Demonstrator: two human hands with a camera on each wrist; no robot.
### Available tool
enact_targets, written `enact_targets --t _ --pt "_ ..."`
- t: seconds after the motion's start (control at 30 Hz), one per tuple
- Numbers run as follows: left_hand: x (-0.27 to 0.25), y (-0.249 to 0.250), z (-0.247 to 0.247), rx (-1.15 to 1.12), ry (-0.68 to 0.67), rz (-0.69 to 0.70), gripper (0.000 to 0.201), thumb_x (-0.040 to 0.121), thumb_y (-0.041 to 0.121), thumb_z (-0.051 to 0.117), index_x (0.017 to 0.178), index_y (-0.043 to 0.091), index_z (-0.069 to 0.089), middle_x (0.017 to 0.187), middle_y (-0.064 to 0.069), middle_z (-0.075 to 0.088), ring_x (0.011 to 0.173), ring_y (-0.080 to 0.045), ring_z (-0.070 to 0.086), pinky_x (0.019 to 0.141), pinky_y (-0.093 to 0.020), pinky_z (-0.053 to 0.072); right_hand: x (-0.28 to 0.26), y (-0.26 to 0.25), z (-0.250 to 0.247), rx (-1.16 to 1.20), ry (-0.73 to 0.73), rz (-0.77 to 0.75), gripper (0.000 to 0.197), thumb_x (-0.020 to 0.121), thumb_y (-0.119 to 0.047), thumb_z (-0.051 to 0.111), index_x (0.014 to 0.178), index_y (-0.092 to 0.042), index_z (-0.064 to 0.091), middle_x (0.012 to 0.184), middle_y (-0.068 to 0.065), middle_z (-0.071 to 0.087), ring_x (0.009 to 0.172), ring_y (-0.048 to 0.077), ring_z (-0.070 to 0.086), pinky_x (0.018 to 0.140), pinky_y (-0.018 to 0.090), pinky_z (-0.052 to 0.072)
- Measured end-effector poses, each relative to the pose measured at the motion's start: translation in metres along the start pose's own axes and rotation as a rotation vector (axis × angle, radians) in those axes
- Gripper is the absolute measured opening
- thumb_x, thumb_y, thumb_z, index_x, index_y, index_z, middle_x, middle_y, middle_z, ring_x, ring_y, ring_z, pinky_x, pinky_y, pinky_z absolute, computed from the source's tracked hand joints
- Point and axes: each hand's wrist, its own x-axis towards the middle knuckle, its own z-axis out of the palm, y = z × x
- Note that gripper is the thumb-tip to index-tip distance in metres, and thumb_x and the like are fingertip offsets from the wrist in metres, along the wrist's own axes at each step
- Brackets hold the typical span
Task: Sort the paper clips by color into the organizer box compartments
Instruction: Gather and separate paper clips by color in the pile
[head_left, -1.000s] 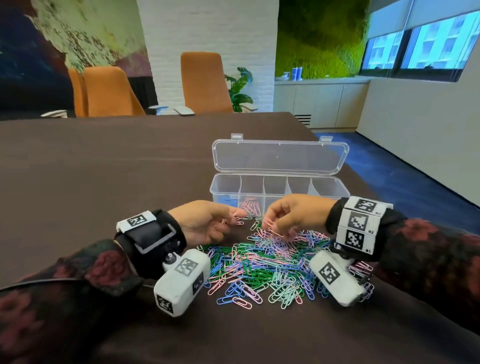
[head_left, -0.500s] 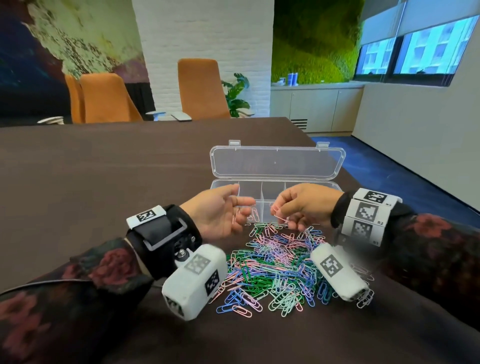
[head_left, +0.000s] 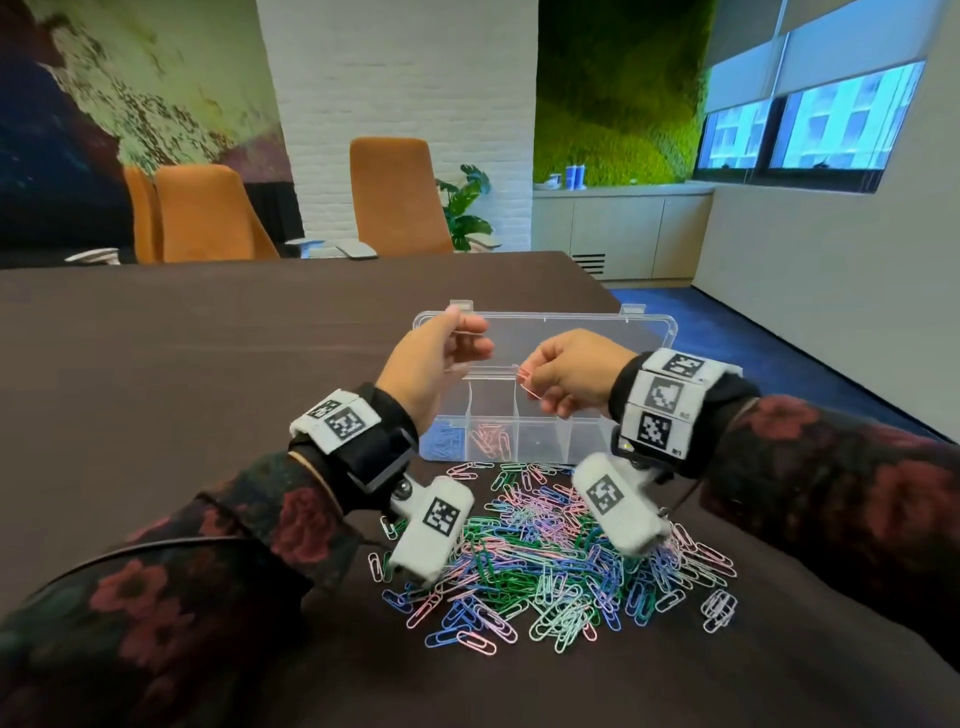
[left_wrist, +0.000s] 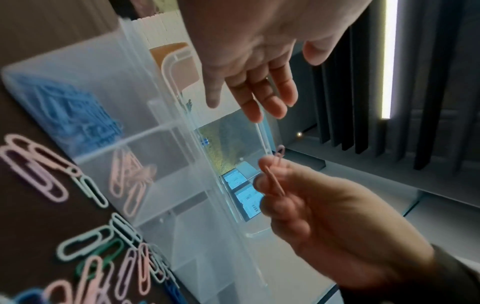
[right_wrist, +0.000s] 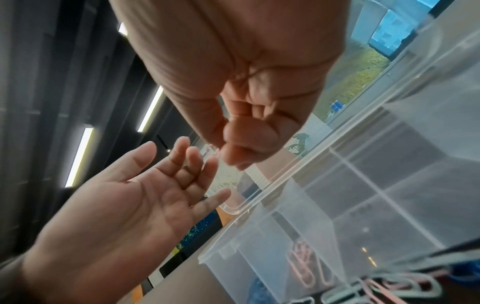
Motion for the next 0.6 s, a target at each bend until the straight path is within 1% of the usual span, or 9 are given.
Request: enact_targets --t 0.1,0.2,0.27,0.37,0.43,0.47,0.53,0.57,0.6 --pt "-0.006 0.004 -0.019 0.036 -0.016 0.018 0.027 0.098 0.022 0.039 0.082 0.015 0.06 0.069 0.001 0.063 0.071 -0.014 0.059 0.073 -0.03 0.042 0.014 -0.013 0.008 0.024 0.03 -0.005 0.023 0.088 0.011 0.05 0.076 -0.009 0.051 0.067 0.011 0.051 0.04 0.013 0.051 0.037 0.019 0.047" --pt "-0.012 0.008 -0.042 0.239 -0.123 0.028 0.022 0.096 0.008 0.045 0.081 0.013 0.061 0.066 0.002 0.062 0.06 -0.011 0.058 0.07 -0.028 0.044 0.018 -0.018 0.009 -0.008 0.089 -0.018 0.024 0.09 0.008 0.049 0.08 -0.013 0.048 0.072 0.008 0.052 0.052 0.018 0.051 0.043 0.025 0.052" --pt "-0.016 0.008 -0.056 0.48 -0.242 -0.005 0.021 0.096 0.005 0.046 0.083 0.012 0.061 0.07 0.001 0.062 0.057 -0.009 0.055 0.068 -0.027 0.045 0.012 -0.015 0.006 -0.13 0.107 -0.063 0.023 0.09 0.006 0.05 0.08 -0.014 0.05 0.071 0.007 0.052 0.052 0.017 0.052 0.045 0.026 0.053" --pt "-0.02 0.006 -0.067 0.91 -0.52 -0.087 0.017 0.095 0.007 0.05 0.091 0.016 0.065 0.078 0.002 0.064 0.061 -0.008 0.055 0.063 -0.018 0.045 -0.007 -0.003 0.001 -0.334 0.045 -0.107 0.021 0.088 0.004 0.052 0.081 -0.015 0.054 0.07 0.004 0.054 0.054 0.014 0.052 0.044 0.021 0.051" --pt "-0.023 0.002 -0.065 1.287 -0.668 -0.019 0.019 0.095 0.012 0.052 0.106 0.019 0.066 0.09 0.003 0.066 0.072 -0.005 0.057 0.069 -0.014 0.041 -0.021 0.005 0.002 -0.489 -0.083 -0.1 0.017 0.089 0.0 0.056 0.084 -0.017 0.058 0.073 -0.001 0.056 0.057 0.01 0.052 0.046 0.019 0.05" --pt "-0.023 0.0 -0.063 1.44 -0.719 0.042 0.024 0.095 0.014 0.051 0.115 0.019 0.064 0.102 0.002 0.066 0.084 -0.007 0.058 0.075 -0.014 0.039 -0.026 0.009 0.003 -0.576 -0.148 -0.089 0.014 0.089 -0.003 0.058 0.089 -0.017 0.06 0.074 -0.003 0.057 0.058 0.009 0.053 0.05 0.019 0.05" --pt "-0.026 -0.004 -0.056 1.611 -0.804 0.111 0.033 0.096 0.015 0.048 0.127 0.016 0.057 0.125 0.0 0.058 0.11 -0.015 0.054 0.09 -0.017 0.034 -0.032 0.018 0.006 -0.766 -0.247 -0.07 0.015 0.089 -0.01 0.061 0.102 -0.017 0.063 0.081 -0.007 0.06 0.068 0.01 0.059 0.064 0.023 0.051" --pt "-0.026 -0.008 -0.054 1.659 -0.837 0.124 0.036 0.096 0.013 0.046 0.131 0.014 0.054 0.132 -0.001 0.054 0.118 -0.018 0.05 0.097 -0.02 0.032 -0.034 0.022 0.008 -0.843 -0.283 -0.06 0.021 0.088 -0.013 0.062 0.109 -0.017 0.063 0.089 -0.007 0.062 0.077 0.014 0.061 0.073 0.026 0.051" --pt "-0.025 -0.011 -0.051 1.694 -0.866 0.12 0.039 0.095 0.011 0.045 0.134 0.012 0.051 0.137 -0.003 0.051 0.123 -0.02 0.047 0.103 -0.023 0.03 -0.035 0.025 0.008 -0.899 -0.312 -0.047 0.028 0.089 -0.016 0.062 0.117 -0.018 0.061 0.098 -0.004 0.062 0.086 0.016 0.06 0.079 0.026 0.049"
